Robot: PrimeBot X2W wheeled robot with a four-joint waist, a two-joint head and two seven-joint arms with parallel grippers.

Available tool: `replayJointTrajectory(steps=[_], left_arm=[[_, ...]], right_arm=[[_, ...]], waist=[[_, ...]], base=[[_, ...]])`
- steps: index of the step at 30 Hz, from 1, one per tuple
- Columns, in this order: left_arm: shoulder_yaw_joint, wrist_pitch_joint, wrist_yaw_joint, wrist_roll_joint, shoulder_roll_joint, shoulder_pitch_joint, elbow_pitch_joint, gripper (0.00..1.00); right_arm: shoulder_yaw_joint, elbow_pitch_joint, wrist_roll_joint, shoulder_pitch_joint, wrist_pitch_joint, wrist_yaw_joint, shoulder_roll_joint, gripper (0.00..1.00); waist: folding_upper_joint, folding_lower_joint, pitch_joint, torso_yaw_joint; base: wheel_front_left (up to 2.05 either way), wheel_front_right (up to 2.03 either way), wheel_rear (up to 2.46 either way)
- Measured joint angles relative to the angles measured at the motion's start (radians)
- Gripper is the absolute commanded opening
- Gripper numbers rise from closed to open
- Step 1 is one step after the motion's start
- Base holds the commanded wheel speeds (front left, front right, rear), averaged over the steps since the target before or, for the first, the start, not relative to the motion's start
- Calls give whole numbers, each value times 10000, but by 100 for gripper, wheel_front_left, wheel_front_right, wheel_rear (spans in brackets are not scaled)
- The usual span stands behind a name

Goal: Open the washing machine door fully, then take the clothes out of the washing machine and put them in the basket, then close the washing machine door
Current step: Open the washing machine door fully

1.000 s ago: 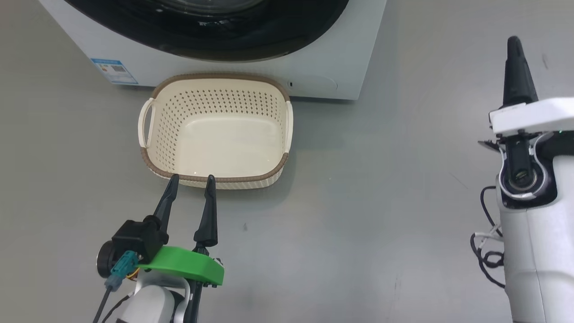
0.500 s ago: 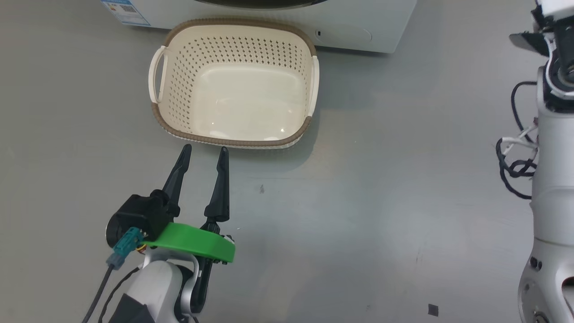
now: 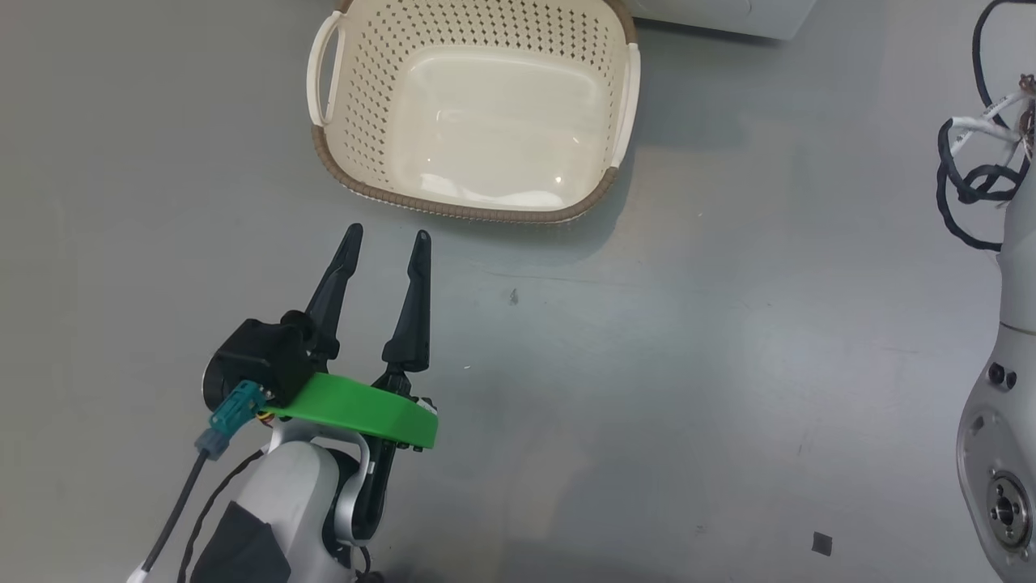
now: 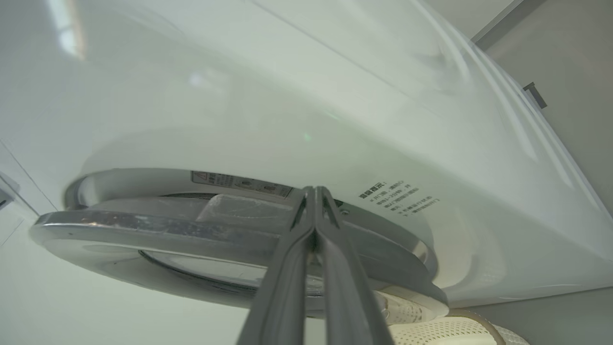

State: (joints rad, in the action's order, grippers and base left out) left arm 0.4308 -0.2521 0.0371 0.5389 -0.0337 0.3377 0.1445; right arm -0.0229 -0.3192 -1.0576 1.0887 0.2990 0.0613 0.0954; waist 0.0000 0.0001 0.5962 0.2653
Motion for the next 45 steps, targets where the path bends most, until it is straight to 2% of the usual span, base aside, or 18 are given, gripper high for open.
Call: replayJointTrajectory(steps=[9,22,35,45], left_arm=[[35,0,0,330,10,158,-10,100],[186,0,2,418,17,178,40,100],[280,0,2,495,25,223,98,100],[393,0,2,491,27,224,163,100]], right_arm=[[244,-694,105,941,322,27,111,0],[477,-1643,-259,1958,930,40,29,0],[-245,-2629,-1733,2382,1810,297,77,0],[-428,-3060,-2278,2596,2349,385,140,0]], waist=[[0,0,275,359],[0,0,444,508],[0,0,393,642],[0,0,293,636]], base=[[0,0,0],[0,0,0],[0,0,0],[0,0,0]])
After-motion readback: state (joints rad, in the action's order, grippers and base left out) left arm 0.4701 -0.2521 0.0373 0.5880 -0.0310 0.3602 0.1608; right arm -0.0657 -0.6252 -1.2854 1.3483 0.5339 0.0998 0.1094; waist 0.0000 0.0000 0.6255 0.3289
